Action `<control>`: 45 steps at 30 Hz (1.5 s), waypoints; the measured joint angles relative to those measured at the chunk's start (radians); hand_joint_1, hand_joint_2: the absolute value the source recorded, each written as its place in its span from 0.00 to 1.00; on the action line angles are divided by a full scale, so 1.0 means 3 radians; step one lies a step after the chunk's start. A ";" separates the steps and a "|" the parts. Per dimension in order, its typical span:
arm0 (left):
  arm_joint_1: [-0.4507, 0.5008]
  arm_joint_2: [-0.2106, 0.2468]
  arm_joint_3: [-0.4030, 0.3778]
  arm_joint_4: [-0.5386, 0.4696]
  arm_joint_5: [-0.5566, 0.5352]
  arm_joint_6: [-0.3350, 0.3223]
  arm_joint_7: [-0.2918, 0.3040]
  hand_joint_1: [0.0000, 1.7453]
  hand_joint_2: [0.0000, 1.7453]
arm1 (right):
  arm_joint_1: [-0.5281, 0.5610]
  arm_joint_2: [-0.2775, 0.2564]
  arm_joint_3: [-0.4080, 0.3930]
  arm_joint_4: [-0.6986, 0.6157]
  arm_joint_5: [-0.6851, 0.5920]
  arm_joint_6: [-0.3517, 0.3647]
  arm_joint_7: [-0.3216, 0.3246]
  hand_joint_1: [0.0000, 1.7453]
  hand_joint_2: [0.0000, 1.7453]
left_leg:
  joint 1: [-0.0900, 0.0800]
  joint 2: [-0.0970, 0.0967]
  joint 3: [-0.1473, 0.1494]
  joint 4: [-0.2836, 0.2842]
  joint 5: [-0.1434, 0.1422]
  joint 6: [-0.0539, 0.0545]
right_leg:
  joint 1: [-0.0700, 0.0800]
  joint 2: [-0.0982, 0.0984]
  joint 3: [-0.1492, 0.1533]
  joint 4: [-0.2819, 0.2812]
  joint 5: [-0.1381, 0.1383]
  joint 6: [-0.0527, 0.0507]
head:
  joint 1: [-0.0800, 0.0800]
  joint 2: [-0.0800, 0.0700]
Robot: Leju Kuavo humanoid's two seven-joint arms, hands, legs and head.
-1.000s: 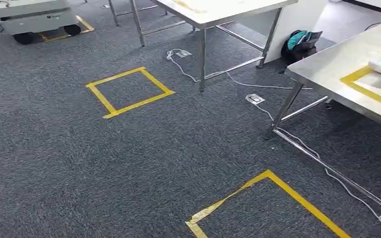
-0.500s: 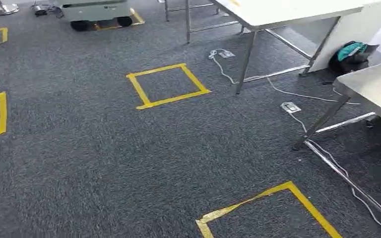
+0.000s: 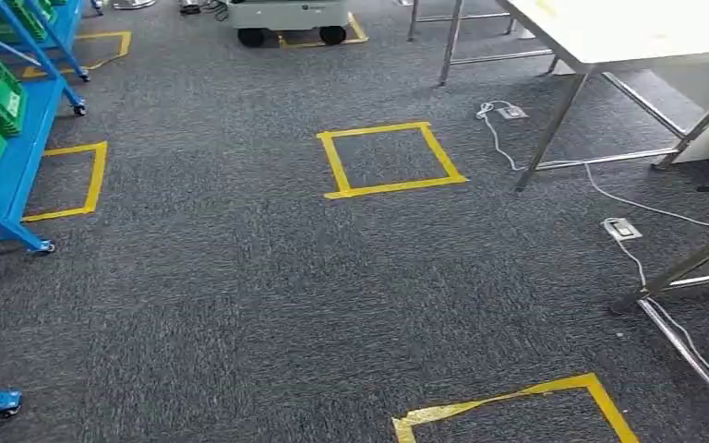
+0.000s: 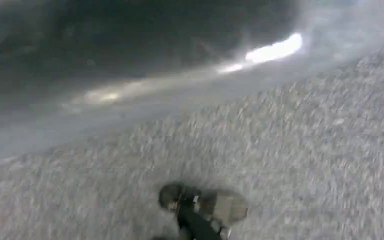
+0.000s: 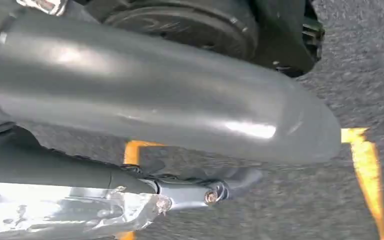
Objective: Take the parts from the cabinet and place them on the table.
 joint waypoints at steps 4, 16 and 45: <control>0.0028 -0.0080 0.0001 -0.0089 -0.0019 -0.0033 -0.0001 0.00 0.00 | 0.0162 0.0000 0.0217 -0.0270 -0.0282 0.0011 0.0147 0.00 0.00 | -0.0001 0.0243 -0.0097 0.0126 -0.0108 -0.0065 | -0.0005 -0.0157 0.0034 -0.0061 0.0066 -0.0085 | -0.0023 0.0000; -0.0038 -0.0149 -0.0001 -0.0127 -0.0031 0.0131 -0.0135 0.00 0.00 | 0.0239 0.0001 0.0359 -0.0449 -0.0227 0.0075 0.0157 0.00 0.00 | 0.0004 0.0635 0.0096 -0.0018 -0.0087 -0.0057 | 0.0030 -0.0692 0.0047 -0.0031 0.0023 0.0003 | -0.0008 0.0000; 0.0035 -0.0191 0.0009 -0.0300 -0.0201 -0.0124 -0.0155 0.00 0.00 | 0.0317 0.0003 0.0328 -0.0616 -0.0129 0.0291 0.0074 0.00 0.00 | -0.0014 0.0656 0.0263 -0.0103 -0.0163 -0.0061 | 0.0047 -0.0668 -0.0119 0.0000 0.0164 -0.0049 | -0.0011 0.0000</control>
